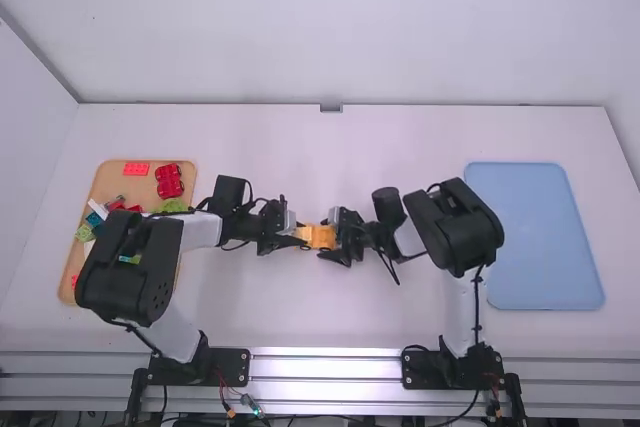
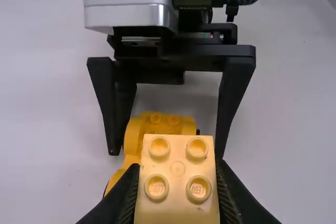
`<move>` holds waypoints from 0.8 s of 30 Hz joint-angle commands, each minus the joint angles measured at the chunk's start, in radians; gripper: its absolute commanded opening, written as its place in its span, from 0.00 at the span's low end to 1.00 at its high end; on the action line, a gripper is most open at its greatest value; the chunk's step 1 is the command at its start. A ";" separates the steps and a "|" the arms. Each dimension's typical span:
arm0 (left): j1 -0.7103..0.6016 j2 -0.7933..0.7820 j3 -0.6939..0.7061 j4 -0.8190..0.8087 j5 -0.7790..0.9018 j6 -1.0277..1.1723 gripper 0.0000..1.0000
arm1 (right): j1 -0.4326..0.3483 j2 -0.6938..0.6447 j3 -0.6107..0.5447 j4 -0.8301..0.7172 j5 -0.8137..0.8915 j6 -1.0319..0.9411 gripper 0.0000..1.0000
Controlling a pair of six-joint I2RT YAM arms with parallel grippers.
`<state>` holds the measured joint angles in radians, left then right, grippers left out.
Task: Assemble lego blocks to make yellow taxi
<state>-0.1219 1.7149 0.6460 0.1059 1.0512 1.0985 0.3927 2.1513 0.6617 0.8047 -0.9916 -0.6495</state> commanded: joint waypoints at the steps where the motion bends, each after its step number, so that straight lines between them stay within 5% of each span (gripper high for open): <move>1: -0.006 0.009 0.002 0.003 0.023 0.008 0.11 | 0.009 0.031 0.026 0.000 -0.004 -0.003 0.80; 4: -0.009 0.020 0.002 0.024 0.013 0.000 0.09 | 0.016 0.035 0.033 -0.006 0.002 -0.006 0.78; 12: -0.016 0.070 0.002 0.082 0.008 -0.035 0.09 | 0.016 0.035 0.021 0.003 -0.008 -0.012 0.51; 24: -0.079 0.070 0.002 0.068 -0.095 -0.032 0.05 | -0.019 0.035 -0.001 -0.008 -0.117 -0.066 0.52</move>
<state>-0.1837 1.7782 0.6460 0.1757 0.9810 1.0687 0.3748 2.1719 0.6655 0.7948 -1.0626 -0.7101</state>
